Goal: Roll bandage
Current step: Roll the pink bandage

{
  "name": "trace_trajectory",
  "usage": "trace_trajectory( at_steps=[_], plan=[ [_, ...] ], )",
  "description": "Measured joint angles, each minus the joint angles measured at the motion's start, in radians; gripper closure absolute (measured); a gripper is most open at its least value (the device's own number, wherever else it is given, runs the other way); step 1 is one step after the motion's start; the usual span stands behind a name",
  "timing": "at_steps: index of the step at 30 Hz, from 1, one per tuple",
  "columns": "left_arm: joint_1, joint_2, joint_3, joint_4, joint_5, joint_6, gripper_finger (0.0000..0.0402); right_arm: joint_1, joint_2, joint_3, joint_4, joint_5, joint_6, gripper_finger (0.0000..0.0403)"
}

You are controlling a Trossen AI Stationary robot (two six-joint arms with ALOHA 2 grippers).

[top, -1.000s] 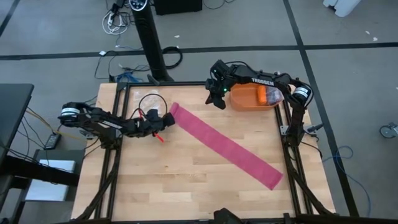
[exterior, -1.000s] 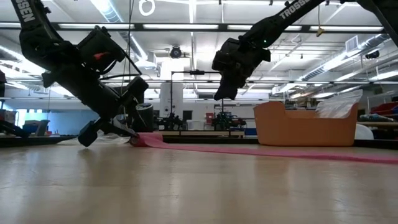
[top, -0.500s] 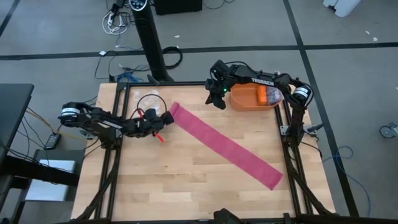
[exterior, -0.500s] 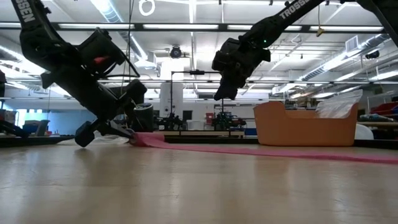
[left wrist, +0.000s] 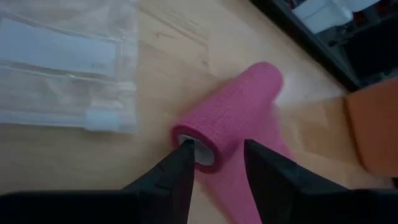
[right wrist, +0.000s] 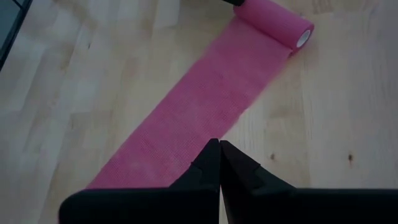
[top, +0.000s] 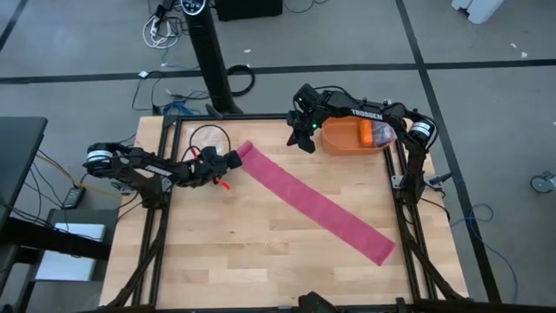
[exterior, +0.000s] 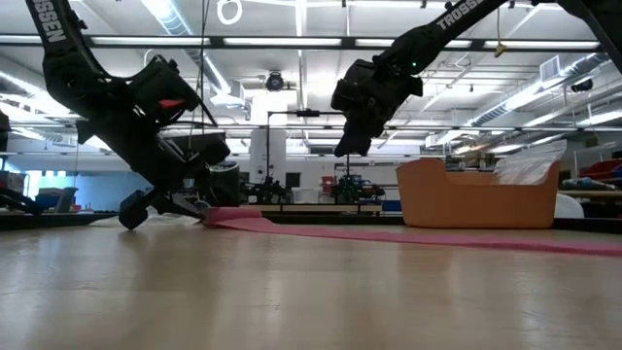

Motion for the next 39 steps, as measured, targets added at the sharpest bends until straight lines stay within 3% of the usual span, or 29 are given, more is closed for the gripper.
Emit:
trace_trajectory(
  at_steps=[6, 18, 23, 39],
  plan=[
    [0.024, 0.054, 0.002, 0.062, 0.025, 0.031, 0.0254, 0.008, 0.0, 0.0, 0.0, 0.0, -0.003, 0.04],
    [0.03, 0.059, 0.001, 0.085, -0.021, 0.057, 0.0254, 0.014, 0.0, 0.0, 0.0, 0.0, -0.002, 0.04],
    [0.03, 0.061, -0.003, 0.137, 0.016, 0.122, 0.0255, 0.026, 0.0, 0.0, 0.002, 0.0, -0.002, 0.0401],
    [0.034, 0.062, 0.0, 0.183, 0.026, 0.117, 0.0255, 0.027, 0.0, 0.0, 0.006, 0.0, -0.002, 0.04]
  ],
)
